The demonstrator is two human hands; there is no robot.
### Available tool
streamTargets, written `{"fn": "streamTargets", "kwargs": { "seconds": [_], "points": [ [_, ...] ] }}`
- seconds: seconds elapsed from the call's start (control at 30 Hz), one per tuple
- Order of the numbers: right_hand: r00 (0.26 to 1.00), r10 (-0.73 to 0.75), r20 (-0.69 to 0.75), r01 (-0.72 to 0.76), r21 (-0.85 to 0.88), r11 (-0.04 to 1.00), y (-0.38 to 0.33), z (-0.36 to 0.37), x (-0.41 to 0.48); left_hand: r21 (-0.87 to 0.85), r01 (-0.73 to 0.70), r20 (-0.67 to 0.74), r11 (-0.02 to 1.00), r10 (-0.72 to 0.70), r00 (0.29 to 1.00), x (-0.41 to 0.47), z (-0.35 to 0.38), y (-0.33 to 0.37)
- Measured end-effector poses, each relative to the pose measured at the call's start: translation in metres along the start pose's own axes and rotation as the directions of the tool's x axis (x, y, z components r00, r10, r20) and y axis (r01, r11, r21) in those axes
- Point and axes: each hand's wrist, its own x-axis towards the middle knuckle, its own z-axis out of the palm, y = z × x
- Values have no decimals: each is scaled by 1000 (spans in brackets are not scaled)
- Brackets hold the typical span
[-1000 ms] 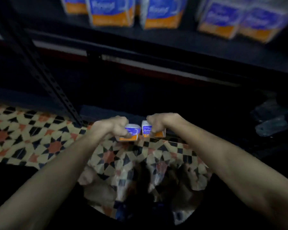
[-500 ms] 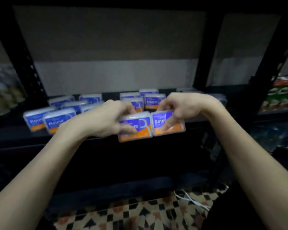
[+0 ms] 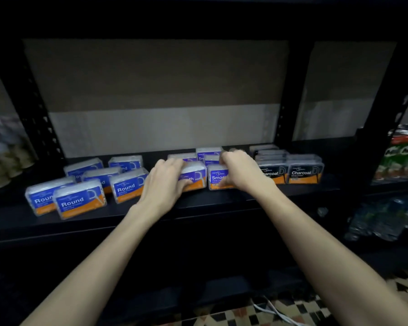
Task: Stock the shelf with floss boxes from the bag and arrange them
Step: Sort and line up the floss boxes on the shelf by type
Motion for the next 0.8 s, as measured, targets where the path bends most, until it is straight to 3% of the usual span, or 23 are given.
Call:
{"fn": "streamTargets", "kwargs": {
  "seconds": [0.17,0.27,0.43,0.67,0.8],
  "points": [
    [996,14,-88,-25,-122,992,-2,17,-3,118,-18,-53,993,24,998,-9,23,2],
    [996,8,-87,-22,-155,988,-15,11,-3,102,-54,-126,993,67,990,-13,23,-1],
    [998,-48,-44,38,-206,978,-59,-16,2,31,-70,-371,997,77,925,-26,6,-22],
    [959,-275,-66,278,43,960,-142,-23,34,78,181,-669,980,-83,739,-52,-49,-110],
    [921,-388,-35,388,182,904,-189,-3,61,38,321,-699,946,-204,686,-86,-70,-164]
  ]
}}
